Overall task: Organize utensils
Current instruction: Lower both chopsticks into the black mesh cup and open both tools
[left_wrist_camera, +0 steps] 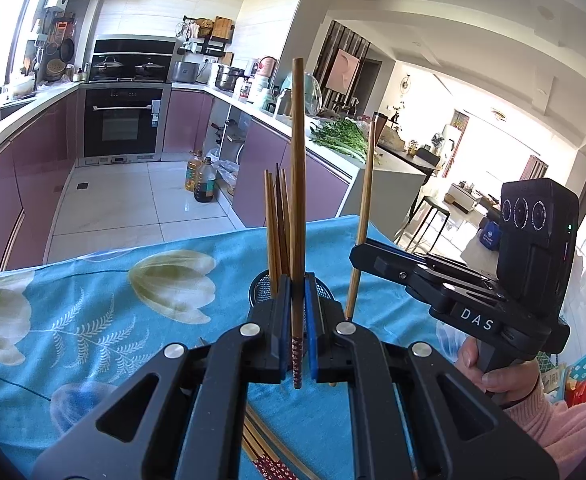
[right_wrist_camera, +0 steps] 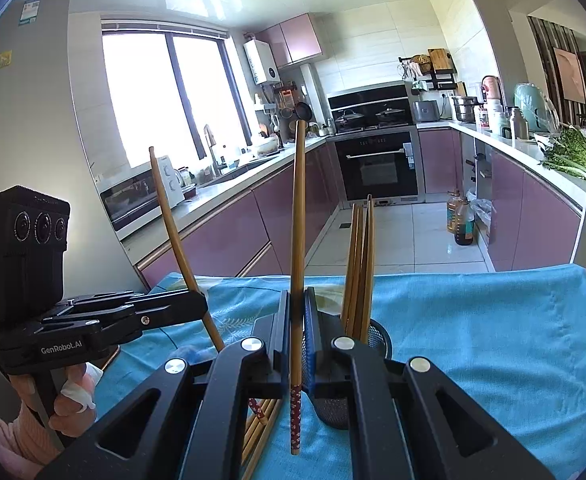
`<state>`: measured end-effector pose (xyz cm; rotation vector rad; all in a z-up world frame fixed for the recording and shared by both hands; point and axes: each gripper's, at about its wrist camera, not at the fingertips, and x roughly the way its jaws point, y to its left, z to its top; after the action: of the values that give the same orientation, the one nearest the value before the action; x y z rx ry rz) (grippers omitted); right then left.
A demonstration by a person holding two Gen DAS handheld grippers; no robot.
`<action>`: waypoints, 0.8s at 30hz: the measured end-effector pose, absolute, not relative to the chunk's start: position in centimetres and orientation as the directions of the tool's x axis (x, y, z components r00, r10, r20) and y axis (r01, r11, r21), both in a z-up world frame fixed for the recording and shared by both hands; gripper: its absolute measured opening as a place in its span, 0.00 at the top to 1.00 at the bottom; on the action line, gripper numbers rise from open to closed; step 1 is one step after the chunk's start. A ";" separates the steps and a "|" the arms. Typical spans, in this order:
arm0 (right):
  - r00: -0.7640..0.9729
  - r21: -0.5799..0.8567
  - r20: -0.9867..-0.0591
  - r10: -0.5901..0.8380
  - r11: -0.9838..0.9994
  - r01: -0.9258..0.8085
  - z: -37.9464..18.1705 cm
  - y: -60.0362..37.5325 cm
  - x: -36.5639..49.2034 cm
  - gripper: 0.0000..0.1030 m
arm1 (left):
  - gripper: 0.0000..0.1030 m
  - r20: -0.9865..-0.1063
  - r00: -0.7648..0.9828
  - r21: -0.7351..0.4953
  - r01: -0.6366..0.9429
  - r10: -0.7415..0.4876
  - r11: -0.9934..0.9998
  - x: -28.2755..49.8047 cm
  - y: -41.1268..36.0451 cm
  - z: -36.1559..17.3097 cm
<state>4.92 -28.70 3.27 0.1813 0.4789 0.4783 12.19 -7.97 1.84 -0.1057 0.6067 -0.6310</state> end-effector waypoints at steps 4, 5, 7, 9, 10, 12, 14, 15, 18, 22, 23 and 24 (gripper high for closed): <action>0.779 0.279 -0.399 0.483 0.874 -0.399 3.3 -28.7 5.0 0.95 | 0.93 -0.501 0.642 -0.270 0.522 -0.581 0.809 12.2 -8.0 1.8; 0.779 0.279 -0.399 0.483 0.874 -0.399 3.4 -28.7 5.1 0.95 | 0.93 -0.501 0.642 -0.269 0.522 -0.580 0.809 12.1 -8.0 1.8; 0.779 0.279 -0.399 0.484 0.873 -0.399 3.4 -28.7 5.1 0.95 | 0.93 -0.501 0.644 -0.264 0.522 -0.578 0.811 12.1 -8.1 1.9; 0.780 0.278 -0.397 0.484 0.873 -0.400 3.5 -28.7 5.1 0.95 | 0.93 -0.502 0.645 -0.260 0.523 -0.576 0.812 12.2 -8.3 2.0; 0.781 0.278 -0.395 0.484 0.873 -0.401 3.6 -28.7 5.2 0.95 | 0.93 -0.502 0.645 -0.258 0.524 -0.576 0.812 12.2 -8.4 2.1; 0.782 0.278 -0.392 0.484 0.873 -0.401 3.7 -28.9 5.3 0.95 | 0.93 -0.501 0.648 -0.253 0.524 -0.574 0.813 12.3 -8.5 2.2; 0.783 0.278 -0.390 0.484 0.873 -0.401 3.8 -29.0 5.3 0.95 | 0.93 -0.500 0.649 -0.249 0.527 -0.574 0.813 12.2 -8.6 2.3; 0.785 0.275 -0.387 0.484 0.873 -0.403 3.8 -29.0 5.4 0.95 | 0.93 -0.499 0.649 -0.248 0.528 -0.574 0.813 12.3 -8.6 2.3; 0.786 0.273 -0.385 0.484 0.873 -0.404 3.9 -29.1 5.5 0.95 | 0.93 -0.498 0.651 -0.243 0.530 -0.573 0.813 12.3 -8.7 2.4; 0.788 0.270 -0.382 0.483 0.874 -0.404 4.0 -29.0 5.6 0.95 | 0.93 -0.492 0.654 -0.236 0.534 -0.574 0.812 12.3 -8.7 2.6; 0.788 0.270 -0.382 0.483 0.874 -0.405 4.1 -29.0 5.6 0.95 | 0.93 -0.491 0.655 -0.235 0.536 -0.575 0.811 12.2 -8.8 2.7; 0.788 0.271 -0.381 0.484 0.873 -0.405 4.0 -29.1 5.6 0.95 | 0.93 -0.489 0.656 -0.233 0.537 -0.575 0.811 12.2 -8.8 2.7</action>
<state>5.60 -29.08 3.99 0.1786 0.4578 0.4813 12.19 -8.77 2.69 -0.0696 0.5786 -0.6306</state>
